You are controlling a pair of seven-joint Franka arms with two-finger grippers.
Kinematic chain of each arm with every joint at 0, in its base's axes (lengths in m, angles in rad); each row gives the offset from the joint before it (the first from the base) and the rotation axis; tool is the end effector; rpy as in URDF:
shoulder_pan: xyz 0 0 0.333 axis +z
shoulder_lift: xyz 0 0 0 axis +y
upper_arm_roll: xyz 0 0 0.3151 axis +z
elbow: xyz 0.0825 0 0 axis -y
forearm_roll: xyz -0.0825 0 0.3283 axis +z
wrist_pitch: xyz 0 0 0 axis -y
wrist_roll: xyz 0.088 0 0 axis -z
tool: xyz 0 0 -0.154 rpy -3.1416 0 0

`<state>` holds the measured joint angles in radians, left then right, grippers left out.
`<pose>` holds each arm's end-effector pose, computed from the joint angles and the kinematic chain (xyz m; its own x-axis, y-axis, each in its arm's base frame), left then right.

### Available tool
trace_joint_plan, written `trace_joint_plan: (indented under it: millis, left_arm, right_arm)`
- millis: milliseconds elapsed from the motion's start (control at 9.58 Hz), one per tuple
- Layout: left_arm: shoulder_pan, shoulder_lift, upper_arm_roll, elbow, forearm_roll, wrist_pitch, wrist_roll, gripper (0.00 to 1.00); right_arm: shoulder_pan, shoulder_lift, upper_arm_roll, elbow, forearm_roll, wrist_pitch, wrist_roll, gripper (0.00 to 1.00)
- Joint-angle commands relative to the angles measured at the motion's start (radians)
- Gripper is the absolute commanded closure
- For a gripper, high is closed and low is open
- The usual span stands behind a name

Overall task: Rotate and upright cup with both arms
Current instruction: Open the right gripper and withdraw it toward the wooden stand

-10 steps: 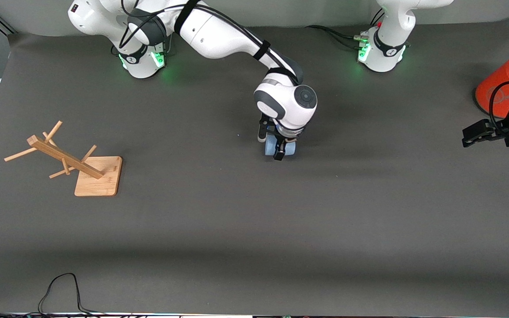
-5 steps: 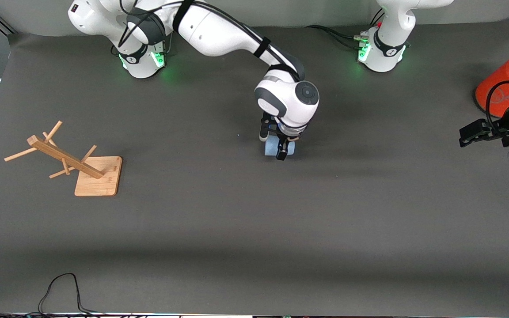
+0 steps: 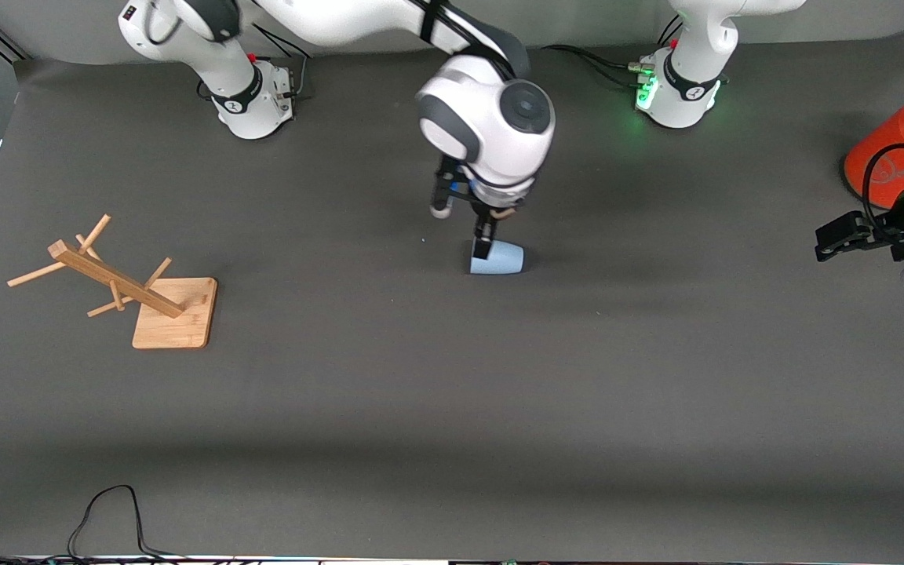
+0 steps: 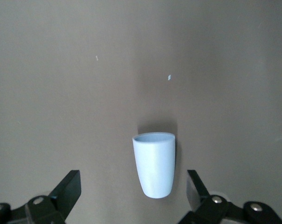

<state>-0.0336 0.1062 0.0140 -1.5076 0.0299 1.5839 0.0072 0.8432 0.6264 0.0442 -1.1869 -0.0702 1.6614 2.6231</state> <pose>0.5303 -0.0062 0.5494 0.9992 -0.0272 -0.0301 -0.0281 -0.9991 -0.0311 0.4258 0.4963 0.3760 -0.1543 -0.9763 0.1520 -0.9861 0.1617 0.0381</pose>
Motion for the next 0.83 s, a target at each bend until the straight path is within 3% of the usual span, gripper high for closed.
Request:
trace_joint_plan:
  millis: [0, 417, 730]
  left_arm:
    - [-0.008, 0.003, 0.003, 0.017, 0.008, -0.019, -0.010, 0.00]
    - [-0.009, 0.003, 0.003, 0.017, 0.008, -0.019, -0.012, 0.00]
    - [-0.009, 0.001, 0.003, 0.017, 0.008, -0.019, -0.012, 0.00]
  right_arm:
    - [-0.151, -0.227, 0.077, -0.196, -0.014, -0.069, -0.221, 0.00]
    - [-0.444, -0.515, 0.117, -0.374, -0.014, -0.149, -0.815, 0.00]
    - [-0.648, -0.654, 0.117, -0.450, -0.013, -0.186, -1.311, 0.00]
